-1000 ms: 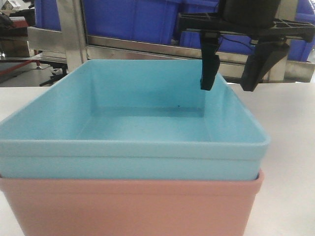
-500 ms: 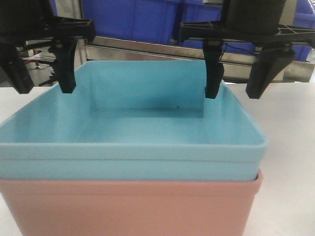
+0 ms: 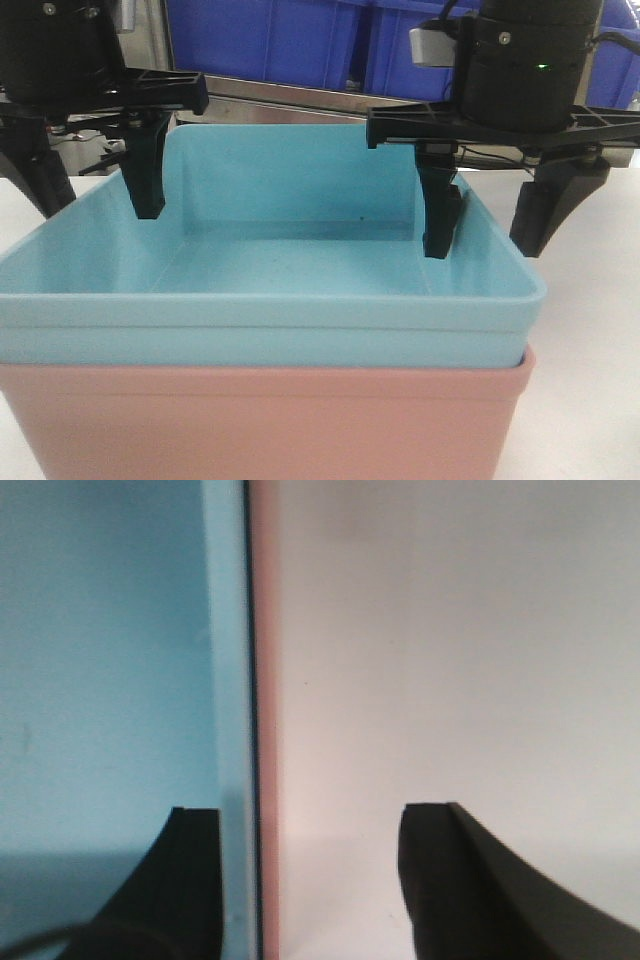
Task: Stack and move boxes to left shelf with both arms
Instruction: 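Lower both grippers onto opposite rims of the stacked bins and close them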
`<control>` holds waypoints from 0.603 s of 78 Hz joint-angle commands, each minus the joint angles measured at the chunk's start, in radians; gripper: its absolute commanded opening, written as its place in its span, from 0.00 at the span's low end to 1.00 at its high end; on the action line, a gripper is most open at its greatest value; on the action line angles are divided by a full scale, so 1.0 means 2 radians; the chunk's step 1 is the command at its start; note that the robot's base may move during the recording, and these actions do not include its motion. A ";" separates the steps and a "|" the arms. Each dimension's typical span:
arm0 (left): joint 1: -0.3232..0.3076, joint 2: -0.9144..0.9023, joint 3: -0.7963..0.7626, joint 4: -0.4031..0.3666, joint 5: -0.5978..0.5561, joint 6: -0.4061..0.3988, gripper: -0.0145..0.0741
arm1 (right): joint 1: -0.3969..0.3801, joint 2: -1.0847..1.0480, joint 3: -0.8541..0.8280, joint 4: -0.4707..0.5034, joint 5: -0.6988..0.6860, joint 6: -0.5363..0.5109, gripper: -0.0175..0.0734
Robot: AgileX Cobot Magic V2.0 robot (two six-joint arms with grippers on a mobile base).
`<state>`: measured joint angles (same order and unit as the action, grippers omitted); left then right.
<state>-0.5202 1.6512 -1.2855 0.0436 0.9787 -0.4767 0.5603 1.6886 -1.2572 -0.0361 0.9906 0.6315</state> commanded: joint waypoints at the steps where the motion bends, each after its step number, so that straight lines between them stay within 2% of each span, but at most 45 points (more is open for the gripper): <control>1: -0.004 -0.014 -0.016 -0.001 0.006 -0.004 0.52 | 0.001 -0.014 -0.011 -0.007 -0.008 0.001 0.68; 14: -0.004 0.004 -0.016 -0.001 0.034 -0.002 0.52 | 0.003 -0.005 -0.011 -0.001 -0.014 0.001 0.68; 47: -0.004 0.022 -0.016 -0.028 0.032 0.011 0.52 | 0.009 0.005 -0.011 -0.001 -0.021 0.005 0.68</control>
<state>-0.5202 1.7390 -1.2855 0.0000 1.0448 -0.4583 0.5793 1.7359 -1.2572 -0.0304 0.9677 0.6394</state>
